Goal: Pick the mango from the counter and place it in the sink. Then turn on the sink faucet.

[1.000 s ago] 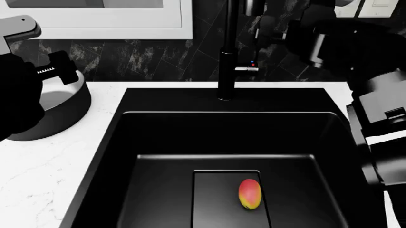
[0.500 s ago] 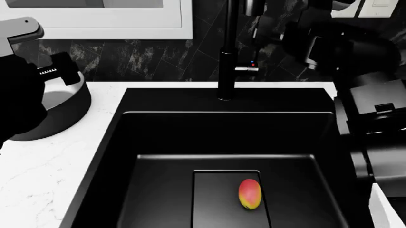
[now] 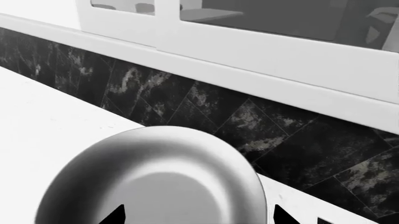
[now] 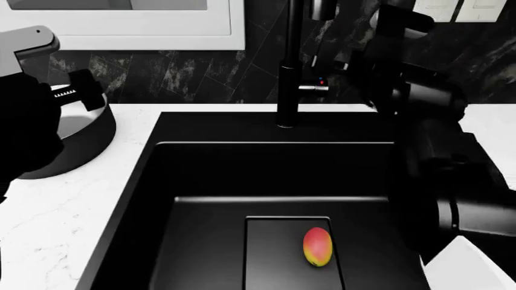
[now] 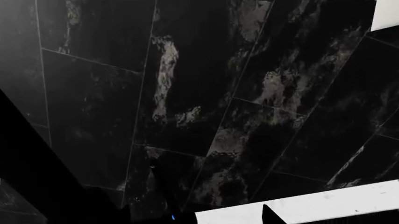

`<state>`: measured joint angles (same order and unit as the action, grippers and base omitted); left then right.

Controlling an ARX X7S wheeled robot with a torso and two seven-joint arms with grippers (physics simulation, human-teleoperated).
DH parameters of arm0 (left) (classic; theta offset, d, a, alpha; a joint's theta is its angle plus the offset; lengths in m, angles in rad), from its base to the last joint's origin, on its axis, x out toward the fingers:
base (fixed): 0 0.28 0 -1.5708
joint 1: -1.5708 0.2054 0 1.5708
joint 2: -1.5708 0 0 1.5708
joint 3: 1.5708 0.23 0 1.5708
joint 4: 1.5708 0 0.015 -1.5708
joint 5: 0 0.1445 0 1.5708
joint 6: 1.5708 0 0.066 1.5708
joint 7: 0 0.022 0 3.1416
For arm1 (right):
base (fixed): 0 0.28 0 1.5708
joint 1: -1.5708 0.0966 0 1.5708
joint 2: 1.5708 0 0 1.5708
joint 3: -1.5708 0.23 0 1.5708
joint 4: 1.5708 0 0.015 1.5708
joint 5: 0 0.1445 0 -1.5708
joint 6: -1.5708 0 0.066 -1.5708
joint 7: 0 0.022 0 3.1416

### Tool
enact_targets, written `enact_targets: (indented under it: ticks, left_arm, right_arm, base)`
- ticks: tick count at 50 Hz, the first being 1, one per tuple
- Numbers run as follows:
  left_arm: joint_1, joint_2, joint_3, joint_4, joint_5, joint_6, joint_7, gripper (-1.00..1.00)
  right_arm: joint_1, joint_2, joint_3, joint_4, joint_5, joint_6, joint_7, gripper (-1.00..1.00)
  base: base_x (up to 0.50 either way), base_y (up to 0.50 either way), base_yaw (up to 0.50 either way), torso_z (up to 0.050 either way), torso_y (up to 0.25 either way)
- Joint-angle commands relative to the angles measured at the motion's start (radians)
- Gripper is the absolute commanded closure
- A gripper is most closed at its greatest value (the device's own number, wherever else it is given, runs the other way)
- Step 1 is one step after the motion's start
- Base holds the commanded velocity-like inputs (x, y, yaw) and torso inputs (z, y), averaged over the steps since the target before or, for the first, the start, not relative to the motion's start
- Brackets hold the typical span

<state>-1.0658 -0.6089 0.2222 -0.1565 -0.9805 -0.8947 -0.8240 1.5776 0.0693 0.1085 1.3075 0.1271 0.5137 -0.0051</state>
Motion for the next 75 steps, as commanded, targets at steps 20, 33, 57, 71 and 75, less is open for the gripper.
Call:
enact_targets:
  ticks: [20, 33, 57, 71, 75]
  left_arm:
    - [0.011, 0.014, 0.015, -0.007, -0.007, 0.019, 0.053, -1.00]
    - [0.030, 0.010, 0.028, -0.006, 0.004, 0.042, 0.090, -1.00]
    - [0.042, 0.002, 0.033, -0.001, 0.011, 0.064, 0.112, -1.00]
    - [0.050, 0.002, 0.033, -0.001, 0.024, 0.082, 0.105, -1.00]
    - [0.051, 0.001, 0.027, 0.001, 0.022, 0.086, 0.105, -1.00]
  right_arm:
    - [-0.096, -0.057, 0.129, 0.001, -0.124, -0.076, -0.009, -1.00]
    - [-0.090, -0.066, 0.136, 0.001, -0.105, -0.230, -0.010, -1.00]
    - [-0.090, -0.061, 0.126, 0.001, -0.110, -0.290, 0.052, -1.00]
    - [-0.089, -0.065, 0.109, 0.001, -0.101, -0.288, 0.028, -1.00]
    - [-0.087, -0.065, 0.109, 0.001, -0.100, -0.287, 0.026, -1.00]
  base:
    - [0.00, 0.00, 0.00, 0.000, 0.000]
    - [0.00, 0.00, 0.00, 0.000, 0.000]
    - [0.00, 0.00, 0.00, 0.000, -0.055]
    - [0.00, 0.00, 0.00, 0.000, -0.071]
    - [0.00, 0.00, 0.00, 0.000, 0.000]
